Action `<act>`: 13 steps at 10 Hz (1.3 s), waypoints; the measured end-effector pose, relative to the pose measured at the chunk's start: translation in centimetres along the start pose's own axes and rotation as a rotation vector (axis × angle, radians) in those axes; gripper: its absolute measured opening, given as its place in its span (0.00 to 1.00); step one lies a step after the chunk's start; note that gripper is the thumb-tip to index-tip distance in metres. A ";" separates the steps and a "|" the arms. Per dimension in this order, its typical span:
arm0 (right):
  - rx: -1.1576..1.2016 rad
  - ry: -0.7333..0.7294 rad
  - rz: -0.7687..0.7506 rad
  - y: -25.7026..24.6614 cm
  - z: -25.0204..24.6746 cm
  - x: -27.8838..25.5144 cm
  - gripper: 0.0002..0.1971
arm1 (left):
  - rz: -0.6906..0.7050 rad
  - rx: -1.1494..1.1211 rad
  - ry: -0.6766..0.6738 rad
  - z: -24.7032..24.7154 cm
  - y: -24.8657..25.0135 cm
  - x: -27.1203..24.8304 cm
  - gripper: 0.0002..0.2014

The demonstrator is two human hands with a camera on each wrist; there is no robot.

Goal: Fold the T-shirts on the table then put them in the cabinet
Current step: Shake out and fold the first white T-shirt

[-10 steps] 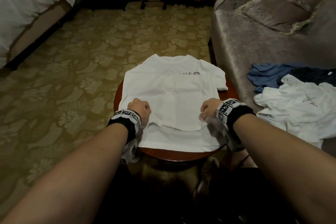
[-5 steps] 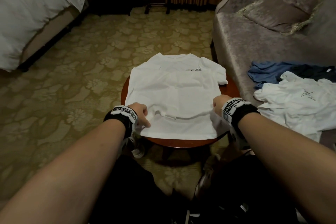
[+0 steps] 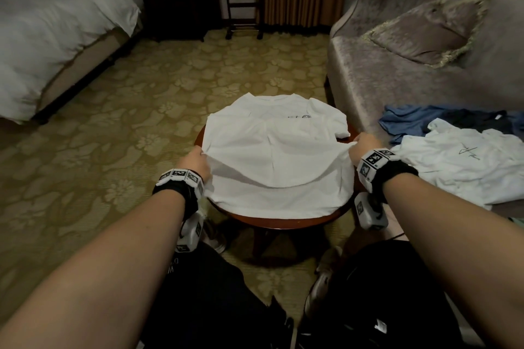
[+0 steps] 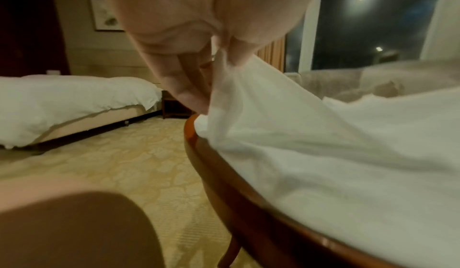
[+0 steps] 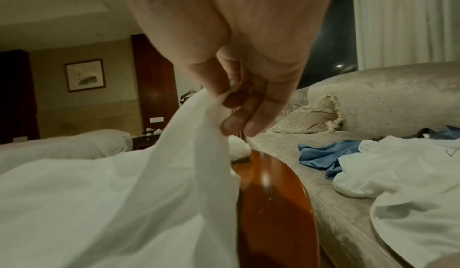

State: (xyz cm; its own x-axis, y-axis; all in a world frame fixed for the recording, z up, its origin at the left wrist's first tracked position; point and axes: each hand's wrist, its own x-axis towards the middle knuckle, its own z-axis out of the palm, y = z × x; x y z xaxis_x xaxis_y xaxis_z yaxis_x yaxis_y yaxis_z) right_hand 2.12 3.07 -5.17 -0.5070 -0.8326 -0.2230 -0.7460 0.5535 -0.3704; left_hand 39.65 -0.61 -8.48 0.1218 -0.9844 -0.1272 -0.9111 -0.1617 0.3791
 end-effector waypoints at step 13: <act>-0.172 -0.013 -0.044 5.2 -12.5 -7.1 0.15 | -0.353 -0.968 0.327 -13.9 4.1 -5.4 0.20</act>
State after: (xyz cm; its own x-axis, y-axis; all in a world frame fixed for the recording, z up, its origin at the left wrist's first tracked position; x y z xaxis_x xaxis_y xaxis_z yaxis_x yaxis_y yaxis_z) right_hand -3.53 12.13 5.76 -0.4674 -0.8558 -0.2215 -0.8308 0.5109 -0.2210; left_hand 40.70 3.11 6.50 0.5465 -0.8191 -0.1743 -0.1232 -0.2845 0.9507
